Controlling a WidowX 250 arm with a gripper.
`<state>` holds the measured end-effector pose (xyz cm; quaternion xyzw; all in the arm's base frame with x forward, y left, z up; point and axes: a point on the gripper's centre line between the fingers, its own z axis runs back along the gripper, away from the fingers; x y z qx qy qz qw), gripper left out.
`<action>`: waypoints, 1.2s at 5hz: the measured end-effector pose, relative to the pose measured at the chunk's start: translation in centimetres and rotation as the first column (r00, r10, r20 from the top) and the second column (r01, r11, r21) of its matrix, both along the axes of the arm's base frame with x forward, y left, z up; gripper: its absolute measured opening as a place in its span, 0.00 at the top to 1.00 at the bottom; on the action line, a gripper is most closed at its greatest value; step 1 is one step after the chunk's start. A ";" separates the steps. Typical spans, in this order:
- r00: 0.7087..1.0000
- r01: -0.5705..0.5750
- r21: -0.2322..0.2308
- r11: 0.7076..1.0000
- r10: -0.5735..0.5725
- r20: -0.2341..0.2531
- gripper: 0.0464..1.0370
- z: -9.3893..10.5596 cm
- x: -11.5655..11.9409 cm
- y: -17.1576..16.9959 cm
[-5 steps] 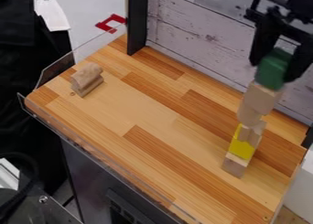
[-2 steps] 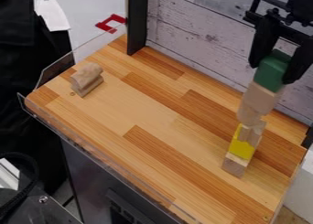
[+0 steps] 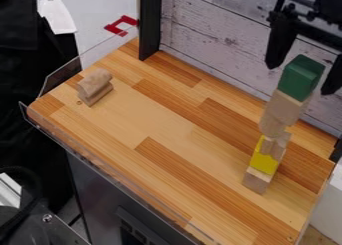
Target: Move the green cube to to top of the tower
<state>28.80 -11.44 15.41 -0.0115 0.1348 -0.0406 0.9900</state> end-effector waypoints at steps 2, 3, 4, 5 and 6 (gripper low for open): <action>0.994 -0.085 -0.085 0.993 0.091 0.067 0.04 2.9 0.0 3.4; 0.983 -0.145 -0.125 0.981 0.158 0.096 0.04 3.9 -0.4 6.8; 0.982 -0.146 -0.097 0.984 0.156 0.103 0.04 2.2 -0.6 9.6; 0.987 -0.123 -0.018 0.992 0.124 0.098 0.04 -0.9 -1.0 11.2; 0.988 -0.094 0.093 0.991 0.081 0.133 0.04 -3.5 -1.4 12.1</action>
